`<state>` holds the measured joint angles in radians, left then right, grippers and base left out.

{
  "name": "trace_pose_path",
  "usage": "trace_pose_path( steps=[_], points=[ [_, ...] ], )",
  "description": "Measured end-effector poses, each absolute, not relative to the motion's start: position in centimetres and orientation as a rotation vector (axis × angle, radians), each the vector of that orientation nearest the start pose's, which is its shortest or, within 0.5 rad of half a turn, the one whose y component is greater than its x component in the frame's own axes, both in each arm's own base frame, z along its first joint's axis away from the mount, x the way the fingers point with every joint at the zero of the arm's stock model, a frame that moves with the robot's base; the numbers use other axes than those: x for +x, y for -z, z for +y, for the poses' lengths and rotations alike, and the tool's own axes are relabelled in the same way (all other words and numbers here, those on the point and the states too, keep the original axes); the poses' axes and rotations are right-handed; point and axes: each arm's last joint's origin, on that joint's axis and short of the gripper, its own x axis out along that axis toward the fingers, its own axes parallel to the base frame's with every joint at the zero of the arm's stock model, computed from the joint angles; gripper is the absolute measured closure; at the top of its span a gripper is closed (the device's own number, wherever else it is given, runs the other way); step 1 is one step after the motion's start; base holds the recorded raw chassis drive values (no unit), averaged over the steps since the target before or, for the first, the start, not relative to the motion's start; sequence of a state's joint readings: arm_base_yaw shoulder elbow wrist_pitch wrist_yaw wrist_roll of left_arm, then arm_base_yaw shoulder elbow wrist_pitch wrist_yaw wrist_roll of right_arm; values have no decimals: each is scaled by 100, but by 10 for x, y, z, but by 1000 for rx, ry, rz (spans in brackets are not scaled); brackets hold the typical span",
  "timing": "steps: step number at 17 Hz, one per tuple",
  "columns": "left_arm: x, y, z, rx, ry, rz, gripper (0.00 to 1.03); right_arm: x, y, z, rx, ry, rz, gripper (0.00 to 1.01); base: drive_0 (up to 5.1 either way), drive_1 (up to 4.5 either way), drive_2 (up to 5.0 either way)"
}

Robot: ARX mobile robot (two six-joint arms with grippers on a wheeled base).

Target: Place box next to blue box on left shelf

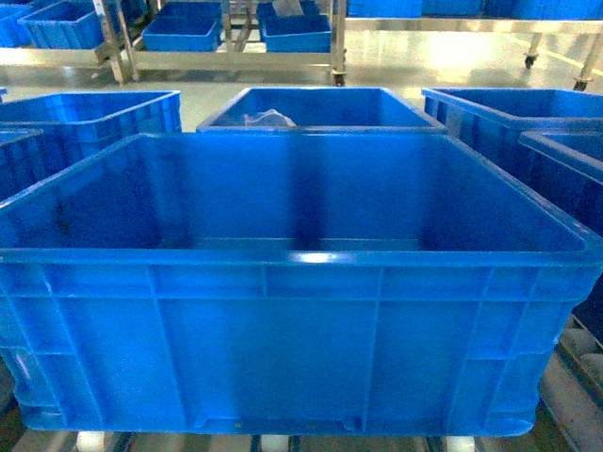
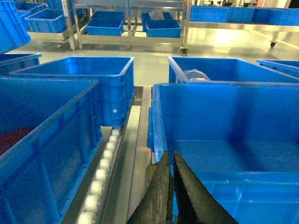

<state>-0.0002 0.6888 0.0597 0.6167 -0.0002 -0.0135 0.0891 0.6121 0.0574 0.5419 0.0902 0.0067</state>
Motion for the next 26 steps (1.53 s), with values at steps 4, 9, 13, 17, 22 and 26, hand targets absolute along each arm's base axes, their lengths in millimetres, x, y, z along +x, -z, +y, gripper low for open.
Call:
trace_pose_path(
  steps=[4, 9, 13, 17, 22, 26],
  points=[
    [136, -167, 0, -13, 0, 10, 101, 131, -168, 0, 6, -2, 5, 100, 0, 0, 0],
    [124, -171, 0, -13, 0, -9, 101, 121, -171, 0, 6, 0, -9, 100, 0, 0, 0],
    [118, -171, 0, -13, 0, -12, 101, 115, -171, 0, 6, 0, -10, 100, 0, 0, 0],
    [112, -172, 0, -13, 0, -15, 101, 110, -171, 0, 6, 0, -13, 100, 0, 0, 0],
    [102, -166, 0, -12, 1, 33, 101, 97, -170, 0, 6, -1, -28, 100, 0, 0, 0],
    [97, -168, 0, -11, 0, 0, 101, 97, -167, 0, 6, 0, -4, 100, 0, 0, 0]
  ],
)
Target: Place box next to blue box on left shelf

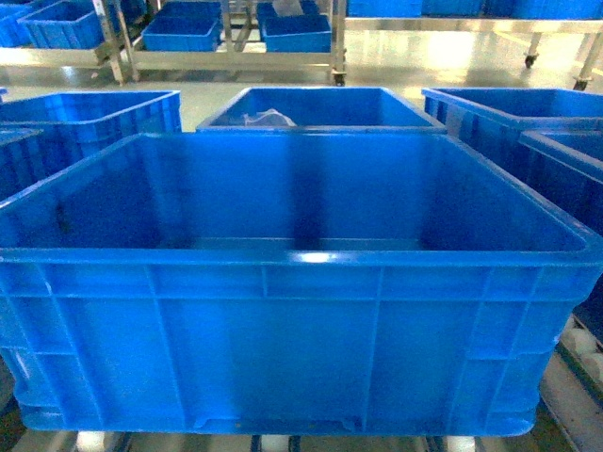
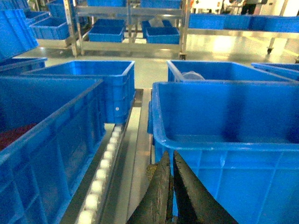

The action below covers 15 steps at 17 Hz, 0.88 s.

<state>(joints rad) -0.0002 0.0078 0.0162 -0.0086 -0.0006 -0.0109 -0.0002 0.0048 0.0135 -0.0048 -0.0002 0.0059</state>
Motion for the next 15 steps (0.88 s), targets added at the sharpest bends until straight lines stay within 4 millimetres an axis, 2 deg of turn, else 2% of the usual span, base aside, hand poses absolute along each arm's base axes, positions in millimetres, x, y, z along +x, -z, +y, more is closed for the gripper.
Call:
trace_pose_path(
  steps=[3, 4, 5, 8, 9, 13, 15],
  points=[
    [97, -168, 0, -11, 0, -2, 101, 97, -167, 0, 5, 0, -5, 97, 0, 0, 0],
    [97, -168, 0, -11, 0, -2, 93, 97, -167, 0, 5, 0, -5, 89, 0, 0, 0],
    [97, -168, 0, -11, 0, -2, 71, 97, -167, 0, 5, 0, -5, 67, 0, 0, 0],
    [97, -168, 0, -11, 0, -2, 62, 97, -167, 0, 5, 0, -5, 58, 0, 0, 0],
    [97, -168, 0, -11, 0, -2, 55, 97, -167, 0, 5, 0, -5, 53, 0, 0, 0],
    [97, -168, 0, -11, 0, -2, 6, 97, -167, 0, 6, 0, -5, 2, 0, 0, 0],
    [97, -168, 0, -10, 0, -2, 5, 97, -167, 0, 6, 0, -4, 3, 0, 0, 0]
  ],
)
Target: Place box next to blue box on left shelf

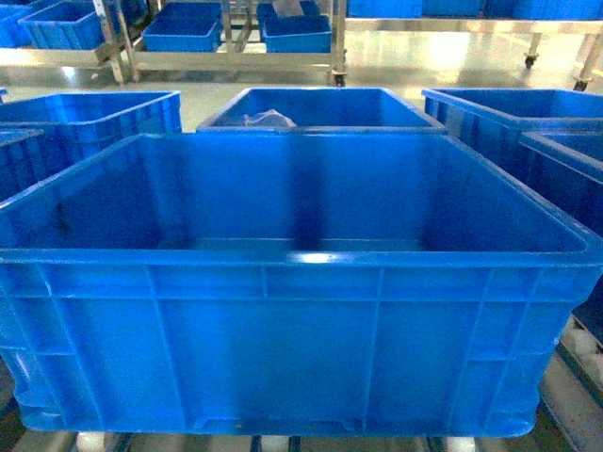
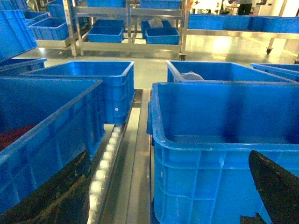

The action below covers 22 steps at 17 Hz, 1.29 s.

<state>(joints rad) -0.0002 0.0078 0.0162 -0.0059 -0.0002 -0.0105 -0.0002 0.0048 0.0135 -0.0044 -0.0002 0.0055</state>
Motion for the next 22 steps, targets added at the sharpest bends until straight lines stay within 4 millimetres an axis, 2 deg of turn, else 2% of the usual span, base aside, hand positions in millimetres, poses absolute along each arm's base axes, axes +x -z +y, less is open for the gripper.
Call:
trace_pose_path(
  steps=[22],
  points=[
    [97, -168, 0, -10, 0, -2, 5, 97, -167, 0, 6, 0, -5, 3, 0, 0, 0]
  ],
)
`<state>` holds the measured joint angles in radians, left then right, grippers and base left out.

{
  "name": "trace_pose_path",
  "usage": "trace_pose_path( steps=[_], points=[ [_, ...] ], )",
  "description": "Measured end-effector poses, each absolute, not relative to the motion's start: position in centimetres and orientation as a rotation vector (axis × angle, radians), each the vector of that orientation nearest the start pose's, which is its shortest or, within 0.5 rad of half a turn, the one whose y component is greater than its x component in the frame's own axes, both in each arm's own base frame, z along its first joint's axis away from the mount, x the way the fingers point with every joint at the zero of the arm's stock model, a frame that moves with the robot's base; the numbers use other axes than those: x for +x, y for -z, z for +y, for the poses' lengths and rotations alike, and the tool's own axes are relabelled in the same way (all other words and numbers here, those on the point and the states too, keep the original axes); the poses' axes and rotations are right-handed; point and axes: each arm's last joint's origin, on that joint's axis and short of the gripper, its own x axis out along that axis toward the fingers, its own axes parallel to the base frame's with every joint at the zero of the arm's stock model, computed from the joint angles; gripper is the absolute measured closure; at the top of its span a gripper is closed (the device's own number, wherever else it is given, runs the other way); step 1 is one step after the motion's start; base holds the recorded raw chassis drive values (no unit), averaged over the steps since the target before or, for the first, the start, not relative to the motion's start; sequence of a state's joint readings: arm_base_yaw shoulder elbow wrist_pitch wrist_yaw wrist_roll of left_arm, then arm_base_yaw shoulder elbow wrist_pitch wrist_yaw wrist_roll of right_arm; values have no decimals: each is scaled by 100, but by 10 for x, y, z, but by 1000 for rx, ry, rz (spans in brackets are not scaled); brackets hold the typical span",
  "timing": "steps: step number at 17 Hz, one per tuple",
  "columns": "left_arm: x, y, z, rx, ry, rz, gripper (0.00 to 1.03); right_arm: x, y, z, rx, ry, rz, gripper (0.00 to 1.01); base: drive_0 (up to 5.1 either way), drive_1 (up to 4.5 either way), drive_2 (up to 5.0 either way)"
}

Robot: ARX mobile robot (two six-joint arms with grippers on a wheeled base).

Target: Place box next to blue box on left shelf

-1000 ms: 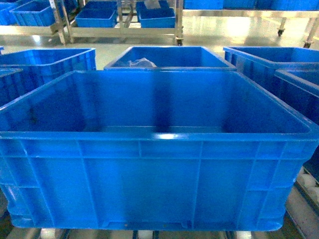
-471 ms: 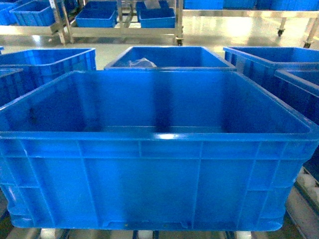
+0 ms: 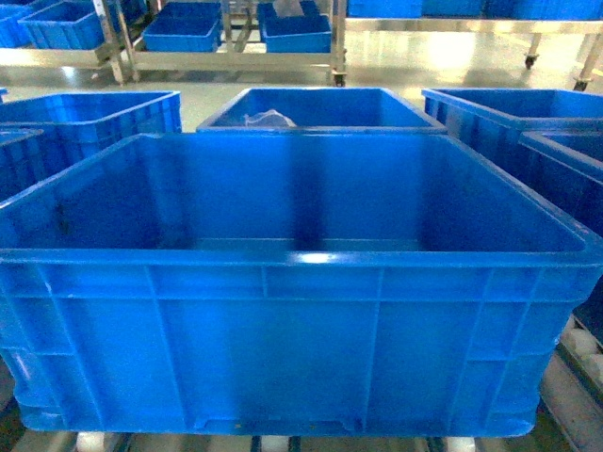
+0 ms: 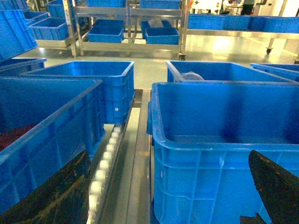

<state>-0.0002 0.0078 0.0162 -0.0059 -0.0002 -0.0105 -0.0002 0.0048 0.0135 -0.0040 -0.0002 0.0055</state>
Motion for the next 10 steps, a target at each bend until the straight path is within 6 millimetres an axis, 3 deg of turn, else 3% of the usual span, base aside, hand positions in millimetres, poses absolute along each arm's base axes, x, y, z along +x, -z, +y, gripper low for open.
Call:
trace_pose_path(
  steps=[10],
  points=[
    [97, -168, 0, -10, 0, -2, 5, 97, -167, 0, 6, 0, -5, 3, 0, 0, 0]
  ],
)
